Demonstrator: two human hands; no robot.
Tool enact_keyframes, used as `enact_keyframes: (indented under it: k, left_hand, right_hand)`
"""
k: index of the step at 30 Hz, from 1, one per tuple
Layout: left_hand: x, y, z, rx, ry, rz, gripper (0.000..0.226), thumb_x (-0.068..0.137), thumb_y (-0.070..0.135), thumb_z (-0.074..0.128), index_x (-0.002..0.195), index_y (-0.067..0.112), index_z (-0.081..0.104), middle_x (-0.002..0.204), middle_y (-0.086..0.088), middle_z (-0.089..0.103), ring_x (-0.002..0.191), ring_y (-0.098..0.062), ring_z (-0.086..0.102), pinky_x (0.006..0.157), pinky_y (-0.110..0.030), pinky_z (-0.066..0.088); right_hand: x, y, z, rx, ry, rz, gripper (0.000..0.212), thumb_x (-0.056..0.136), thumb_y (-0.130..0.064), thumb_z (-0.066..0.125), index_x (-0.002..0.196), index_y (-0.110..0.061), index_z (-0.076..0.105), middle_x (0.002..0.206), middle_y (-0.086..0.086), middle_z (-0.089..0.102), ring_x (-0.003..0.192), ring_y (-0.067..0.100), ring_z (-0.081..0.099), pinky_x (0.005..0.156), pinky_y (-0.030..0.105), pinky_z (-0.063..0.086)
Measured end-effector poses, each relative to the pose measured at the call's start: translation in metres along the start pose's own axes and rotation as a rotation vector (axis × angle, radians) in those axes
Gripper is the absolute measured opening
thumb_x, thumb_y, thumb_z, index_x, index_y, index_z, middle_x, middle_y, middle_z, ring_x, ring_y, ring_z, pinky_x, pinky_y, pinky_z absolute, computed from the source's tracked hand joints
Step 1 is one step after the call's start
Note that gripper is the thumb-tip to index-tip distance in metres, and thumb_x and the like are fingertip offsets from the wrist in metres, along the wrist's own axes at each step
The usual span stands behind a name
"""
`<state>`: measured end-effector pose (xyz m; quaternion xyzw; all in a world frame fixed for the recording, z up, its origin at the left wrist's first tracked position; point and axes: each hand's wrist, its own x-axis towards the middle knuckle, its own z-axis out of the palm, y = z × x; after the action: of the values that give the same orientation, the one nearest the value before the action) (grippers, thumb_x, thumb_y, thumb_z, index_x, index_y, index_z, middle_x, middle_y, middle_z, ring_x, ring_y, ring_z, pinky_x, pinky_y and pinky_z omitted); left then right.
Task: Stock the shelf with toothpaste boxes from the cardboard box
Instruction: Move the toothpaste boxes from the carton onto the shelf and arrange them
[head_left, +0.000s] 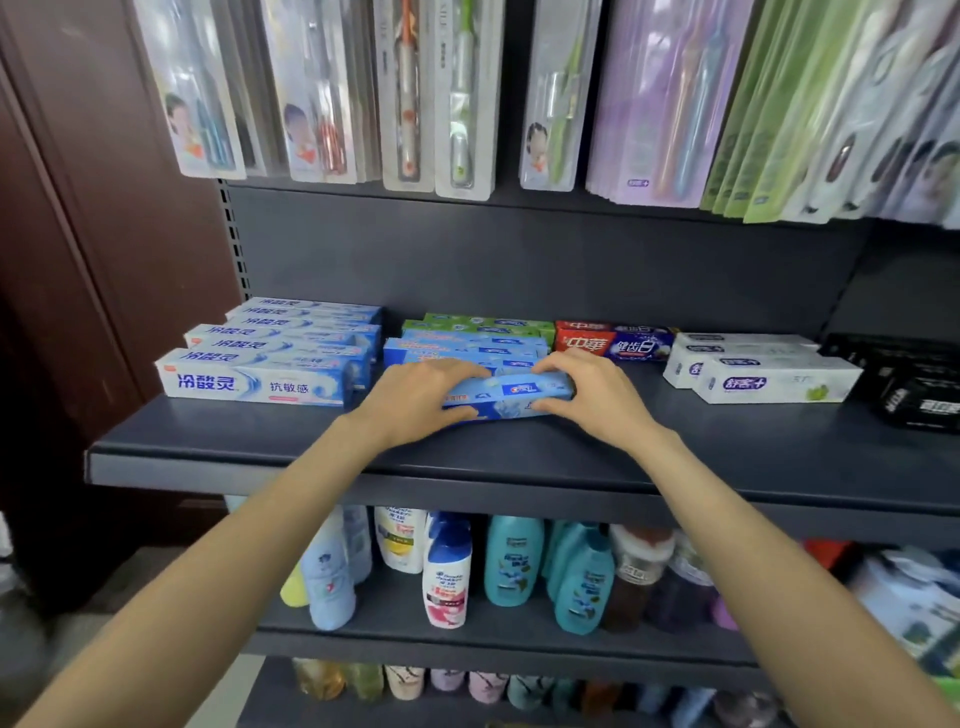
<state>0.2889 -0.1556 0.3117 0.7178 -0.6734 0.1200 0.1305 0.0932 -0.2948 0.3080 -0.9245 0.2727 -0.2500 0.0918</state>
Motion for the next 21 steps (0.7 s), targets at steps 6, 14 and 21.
enact_keyframes:
  k: [6, 14, 21]
  left_hand:
    - [-0.029, -0.029, 0.003, 0.001, 0.087, -0.103, 0.052, 0.084, 0.043, 0.063, 0.132, 0.03, 0.048, 0.133, 0.003, 0.054, 0.119, -0.02, 0.052, 0.088, -0.034, 0.044]
    - [-0.021, -0.045, 0.009, 0.064, 0.322, -0.216, 0.035, 0.078, 0.028, 0.072, 0.111, 0.018, 0.064, 0.111, -0.004, 0.064, 0.103, -0.029, 0.057, 0.075, -0.037, 0.047]
    - [-0.027, 0.008, 0.011, -0.095, 0.547, -0.094, 0.026, 0.085, 0.036, 0.05, 0.098, 0.022, 0.068, 0.09, 0.009, 0.069, 0.084, -0.017, 0.063, 0.067, -0.03, 0.052]
  right_hand:
    - [-0.009, 0.013, -0.001, 0.021, -0.012, -0.056, 0.036, 0.078, -0.035, 0.074, 0.112, -0.029, 0.063, 0.105, -0.012, 0.056, 0.086, 0.006, 0.047, 0.076, 0.028, 0.04]
    - [0.005, 0.009, 0.006, -0.098, 0.156, 0.0, 0.017, 0.088, -0.015, 0.062, 0.103, -0.022, 0.066, 0.11, -0.006, 0.053, 0.101, 0.011, 0.047, 0.072, 0.026, 0.037]
    - [-0.036, -0.015, 0.015, -0.025, 0.326, -0.079, 0.012, 0.084, -0.013, 0.063, 0.095, -0.018, 0.067, 0.094, -0.004, 0.06, 0.088, 0.018, 0.053, 0.071, 0.03, 0.045]
